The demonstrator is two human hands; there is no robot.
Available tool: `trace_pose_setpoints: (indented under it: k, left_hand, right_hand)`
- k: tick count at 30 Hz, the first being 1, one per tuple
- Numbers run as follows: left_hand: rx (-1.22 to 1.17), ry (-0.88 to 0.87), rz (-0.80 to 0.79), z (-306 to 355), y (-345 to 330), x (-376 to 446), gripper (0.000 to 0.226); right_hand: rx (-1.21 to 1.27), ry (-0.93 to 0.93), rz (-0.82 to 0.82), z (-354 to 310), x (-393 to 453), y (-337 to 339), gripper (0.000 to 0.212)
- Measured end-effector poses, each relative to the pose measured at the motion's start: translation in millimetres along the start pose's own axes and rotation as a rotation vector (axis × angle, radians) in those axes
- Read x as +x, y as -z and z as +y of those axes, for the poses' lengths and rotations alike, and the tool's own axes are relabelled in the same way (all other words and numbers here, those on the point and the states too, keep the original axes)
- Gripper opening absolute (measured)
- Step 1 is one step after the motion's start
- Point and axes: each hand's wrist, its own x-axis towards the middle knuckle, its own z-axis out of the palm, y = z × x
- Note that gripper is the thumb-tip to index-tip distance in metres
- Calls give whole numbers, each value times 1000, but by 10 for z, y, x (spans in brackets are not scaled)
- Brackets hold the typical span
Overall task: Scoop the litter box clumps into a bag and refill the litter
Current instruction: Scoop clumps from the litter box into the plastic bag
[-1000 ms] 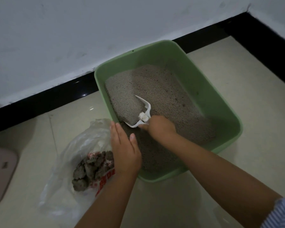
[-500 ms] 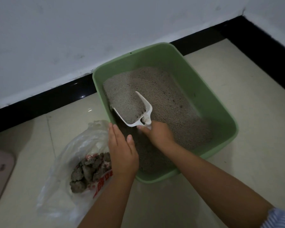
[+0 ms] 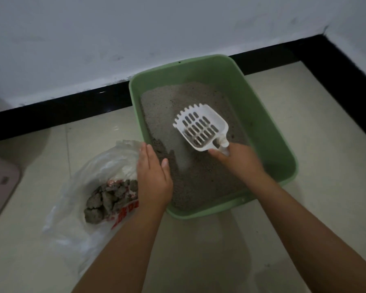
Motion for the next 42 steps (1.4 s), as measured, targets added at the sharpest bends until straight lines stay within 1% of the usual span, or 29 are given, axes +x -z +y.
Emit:
trace_pose_setpoints:
  k: [2,4,7,10,14,19,20,22,24,26,28,30,32,35,36,38,40,42]
  left_hand:
    - [4,-1,-7,5,-6,-7,56]
    - [22,-8,-10,16,1,-18,58]
    - [75,-31,-20,33,20,-21,70]
    - [155,-79,24,18,-8,-10,66]
    - [219,-47,-51,31,6,4,58]
    - [199,-100,-12,0,-38,45,59]
    - [177,-73,-39,19,-28,37,61]
    - [170,-46,-56,31,-2,27,66]
    - [186,-55,-54,3,-29,32,61]
    - [196,-48,-49,-10,-30,48,58]
    - [184,-32,-73,-3,-30,52,58]
    - [163,-24,-86,9,-21,40,61]
    - [156,-36,-43,-12,-41,42,69]
    - [225,-93,37,-21,-61,67,67]
    - [223,-81,15,-5,-47,58,70]
    - [206,-41,-67,-6,-39,41,75]
    - [193,-43,-59,6,-21,29,72]
    - [205,-31,-60,38,8,33,63]
  right_hand:
    - [-145,-25,-92,155,-67,185,53]
    - [-312,-65,-200,288,-165,416,54]
    - [-526,-176,-387,332,-321,686,40]
    - [-566,-179,-464,279,-289,634,47]
    - [-468,-121,-415,72,-151,373,51]
    - [-307,-103,-387,-102,87,112,51]
    - [-273,-101,-380,-138,169,42,51]
    - [-205,-99,-315,-212,340,-111,50]
    - [-133,-87,-249,-278,507,-232,53]
    - [-100,-19,-181,-362,663,-290,52]
    - [-77,32,-113,-468,788,-285,51]
    - [-38,55,-84,-540,893,-275,53]
    - [10,49,-67,-561,941,-288,51]
    - [162,-60,-22,-461,898,-356,46]
    - [188,-74,-3,-416,854,-387,46]
    - [177,-61,34,-342,768,-418,45]
    - [150,-46,70,-275,688,-398,47]
    - [119,-24,105,-216,617,-345,48]
